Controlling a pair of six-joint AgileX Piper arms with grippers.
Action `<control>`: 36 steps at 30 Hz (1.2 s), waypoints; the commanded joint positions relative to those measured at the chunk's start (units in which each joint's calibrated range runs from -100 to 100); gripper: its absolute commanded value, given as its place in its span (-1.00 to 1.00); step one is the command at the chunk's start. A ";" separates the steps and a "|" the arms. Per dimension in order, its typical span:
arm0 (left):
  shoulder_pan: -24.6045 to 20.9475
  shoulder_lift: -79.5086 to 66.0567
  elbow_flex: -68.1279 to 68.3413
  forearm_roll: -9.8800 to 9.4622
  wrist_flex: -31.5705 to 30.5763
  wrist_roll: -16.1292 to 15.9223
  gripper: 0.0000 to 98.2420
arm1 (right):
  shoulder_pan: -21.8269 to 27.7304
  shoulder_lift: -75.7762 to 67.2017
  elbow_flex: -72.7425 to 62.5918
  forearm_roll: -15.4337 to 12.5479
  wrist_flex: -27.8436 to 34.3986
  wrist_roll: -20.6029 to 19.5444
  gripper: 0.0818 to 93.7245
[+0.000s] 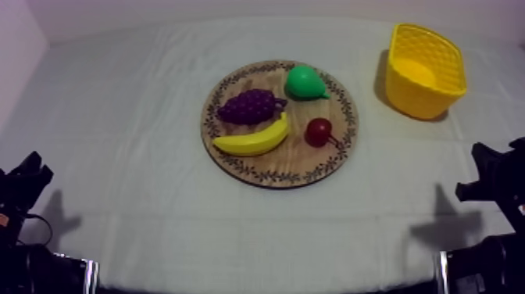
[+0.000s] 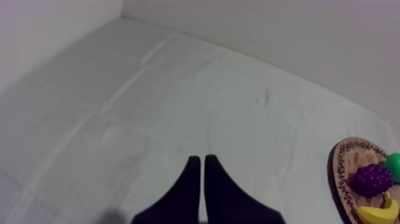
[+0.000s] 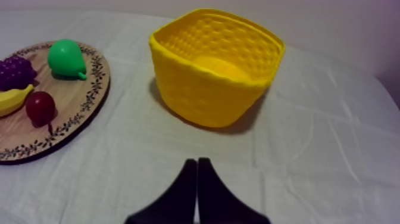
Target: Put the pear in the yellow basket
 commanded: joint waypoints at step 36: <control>-0.03 -0.04 0.00 0.01 -0.01 -0.03 -1.00 | -4.79 30.00 -35.13 7.24 13.62 1.07 -0.99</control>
